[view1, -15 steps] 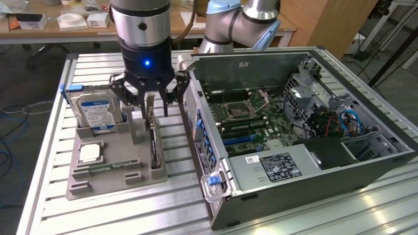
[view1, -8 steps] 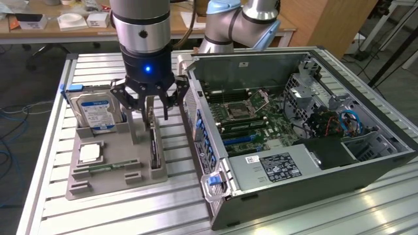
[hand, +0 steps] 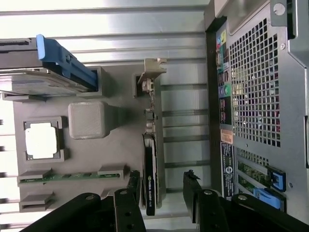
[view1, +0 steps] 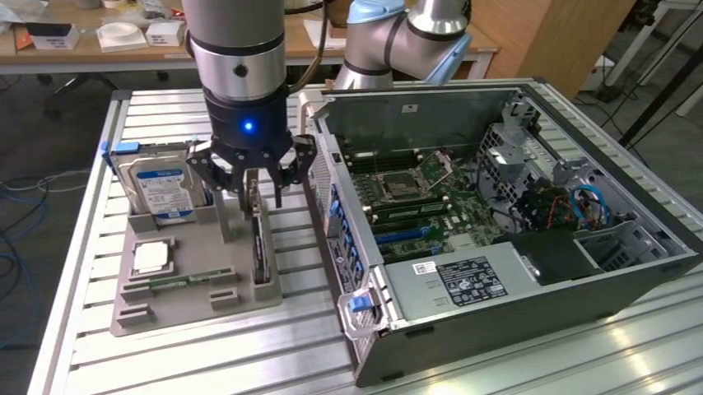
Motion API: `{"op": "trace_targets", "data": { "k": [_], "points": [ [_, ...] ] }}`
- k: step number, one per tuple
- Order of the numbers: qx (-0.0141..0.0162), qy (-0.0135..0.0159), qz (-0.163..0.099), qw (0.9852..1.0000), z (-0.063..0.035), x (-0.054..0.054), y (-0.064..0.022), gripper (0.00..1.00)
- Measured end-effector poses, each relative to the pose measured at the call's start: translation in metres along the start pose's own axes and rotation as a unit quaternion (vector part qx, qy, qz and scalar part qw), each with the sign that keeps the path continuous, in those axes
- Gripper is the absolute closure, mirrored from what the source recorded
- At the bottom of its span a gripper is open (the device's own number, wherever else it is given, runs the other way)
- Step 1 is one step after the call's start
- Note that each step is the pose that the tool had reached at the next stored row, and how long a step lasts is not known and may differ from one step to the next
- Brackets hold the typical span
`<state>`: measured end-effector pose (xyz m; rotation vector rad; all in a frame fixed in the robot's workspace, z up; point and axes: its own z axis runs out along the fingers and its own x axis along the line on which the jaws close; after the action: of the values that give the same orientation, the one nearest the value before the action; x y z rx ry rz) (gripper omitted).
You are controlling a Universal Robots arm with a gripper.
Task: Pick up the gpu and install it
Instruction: 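Pick up the gpu and move the gpu toward the slot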
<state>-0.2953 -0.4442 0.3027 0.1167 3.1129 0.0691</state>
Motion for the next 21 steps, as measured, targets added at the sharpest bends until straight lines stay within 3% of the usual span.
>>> {"op": "trace_targets", "data": {
  "k": [21],
  "points": [
    [-0.0001, -0.0001, 0.000, 1.0000, 0.0290, 0.002, -0.0015, 0.51]
  ]
}}
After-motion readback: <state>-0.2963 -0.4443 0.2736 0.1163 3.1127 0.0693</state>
